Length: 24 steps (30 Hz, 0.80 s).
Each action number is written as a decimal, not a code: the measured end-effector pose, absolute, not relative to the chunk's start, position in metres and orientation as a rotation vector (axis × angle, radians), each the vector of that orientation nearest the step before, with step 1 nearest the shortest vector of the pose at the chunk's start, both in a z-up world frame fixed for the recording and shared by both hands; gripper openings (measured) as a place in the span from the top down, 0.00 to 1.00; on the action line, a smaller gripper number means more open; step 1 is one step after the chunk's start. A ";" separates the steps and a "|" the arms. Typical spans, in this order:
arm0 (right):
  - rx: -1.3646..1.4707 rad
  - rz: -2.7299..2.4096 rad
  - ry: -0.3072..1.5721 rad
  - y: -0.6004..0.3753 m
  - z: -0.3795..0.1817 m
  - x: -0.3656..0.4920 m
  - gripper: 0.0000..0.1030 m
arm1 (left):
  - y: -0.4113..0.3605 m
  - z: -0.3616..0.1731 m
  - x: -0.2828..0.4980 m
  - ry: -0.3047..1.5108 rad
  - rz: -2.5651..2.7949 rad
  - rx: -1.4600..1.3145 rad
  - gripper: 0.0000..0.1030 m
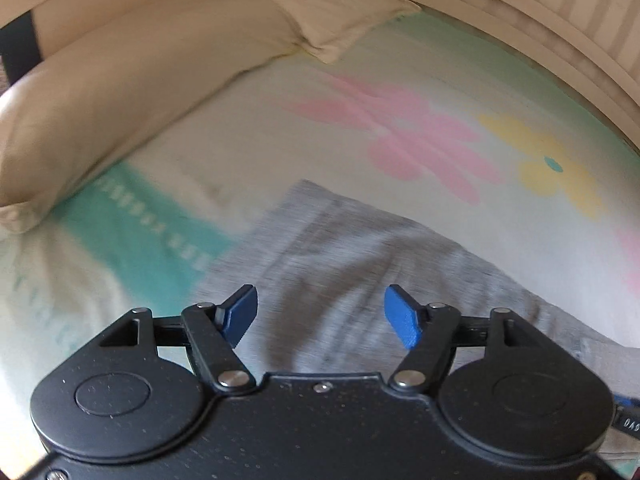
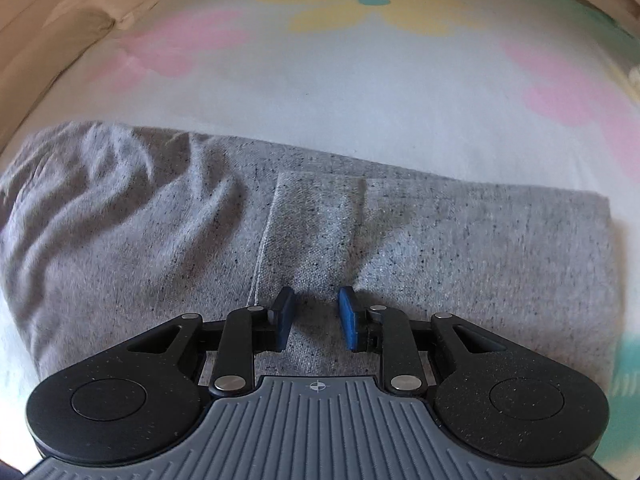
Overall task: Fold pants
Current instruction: 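Grasp the folded sweatpants end with the left tool and lift it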
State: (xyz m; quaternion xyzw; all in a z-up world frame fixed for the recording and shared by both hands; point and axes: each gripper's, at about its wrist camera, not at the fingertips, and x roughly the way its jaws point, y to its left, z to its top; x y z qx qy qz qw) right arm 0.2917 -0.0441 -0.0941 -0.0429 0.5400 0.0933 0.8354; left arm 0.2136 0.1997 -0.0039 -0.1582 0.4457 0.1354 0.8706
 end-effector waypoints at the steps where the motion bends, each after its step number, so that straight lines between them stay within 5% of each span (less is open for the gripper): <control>1: -0.098 0.200 1.151 -0.044 -0.094 0.292 0.75 | 0.207 -0.007 0.211 0.933 0.292 -0.328 0.30; 10: -0.114 0.187 1.180 -0.036 -0.100 0.301 0.75 | 0.248 -0.047 0.194 0.998 0.295 -0.427 0.29; 20: -0.106 0.208 1.168 -0.043 -0.093 0.296 0.75 | 0.234 -0.074 0.217 1.010 0.220 -0.501 0.08; 24: -0.011 0.233 1.120 -0.048 -0.073 0.299 0.88 | 0.236 -0.077 0.226 0.980 0.262 -0.583 0.04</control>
